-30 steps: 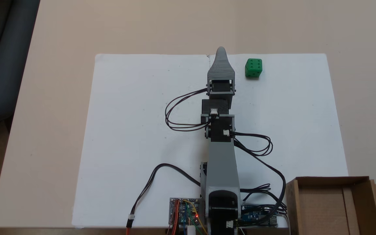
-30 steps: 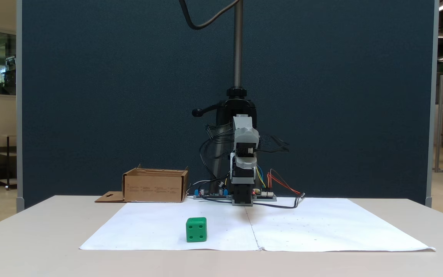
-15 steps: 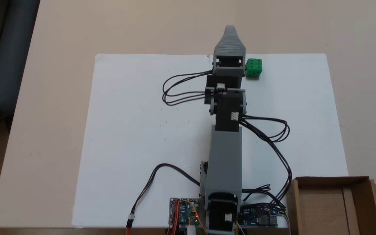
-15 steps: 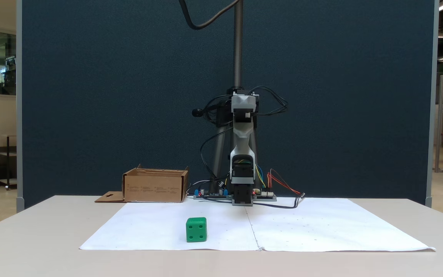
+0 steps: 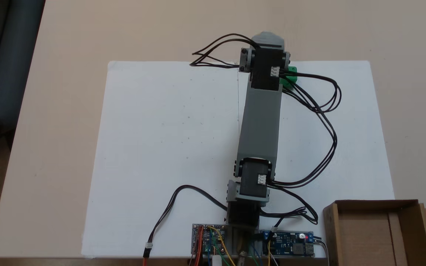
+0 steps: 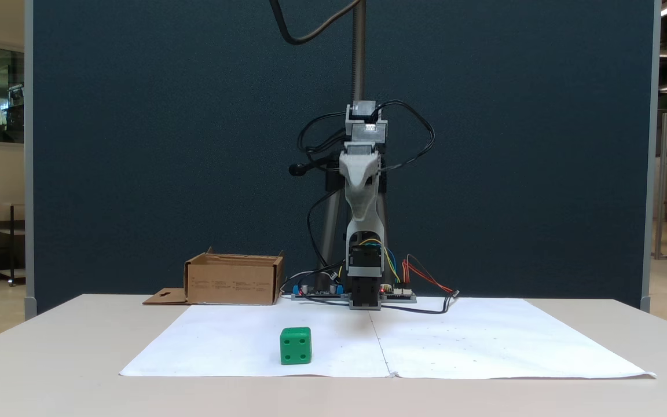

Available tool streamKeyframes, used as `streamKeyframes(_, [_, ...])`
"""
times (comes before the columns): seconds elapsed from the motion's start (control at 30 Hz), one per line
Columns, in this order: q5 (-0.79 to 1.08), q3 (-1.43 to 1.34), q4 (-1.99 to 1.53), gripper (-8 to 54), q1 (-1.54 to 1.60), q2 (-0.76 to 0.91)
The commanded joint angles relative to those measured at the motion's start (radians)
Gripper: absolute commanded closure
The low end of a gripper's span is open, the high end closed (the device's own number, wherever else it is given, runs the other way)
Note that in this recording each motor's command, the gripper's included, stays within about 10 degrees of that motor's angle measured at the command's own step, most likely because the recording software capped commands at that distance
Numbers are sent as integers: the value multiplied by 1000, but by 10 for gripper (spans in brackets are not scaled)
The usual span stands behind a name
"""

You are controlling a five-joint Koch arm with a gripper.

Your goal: Grasp a green dice and put it in the bin.

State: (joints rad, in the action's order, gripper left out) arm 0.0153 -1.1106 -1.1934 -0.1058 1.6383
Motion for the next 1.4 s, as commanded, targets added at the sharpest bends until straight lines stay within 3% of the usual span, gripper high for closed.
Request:
streamKeyframes(0.0, [66,101,-164,-8,-14,-40])
streamKeyframes(0.57, [77,334,-426,-17,-34,-232])
streamKeyframes(0.8, [213,479,-426,-17,-150,-383])
streamKeyframes(1.37, [451,604,-426,-18,-258,-515])
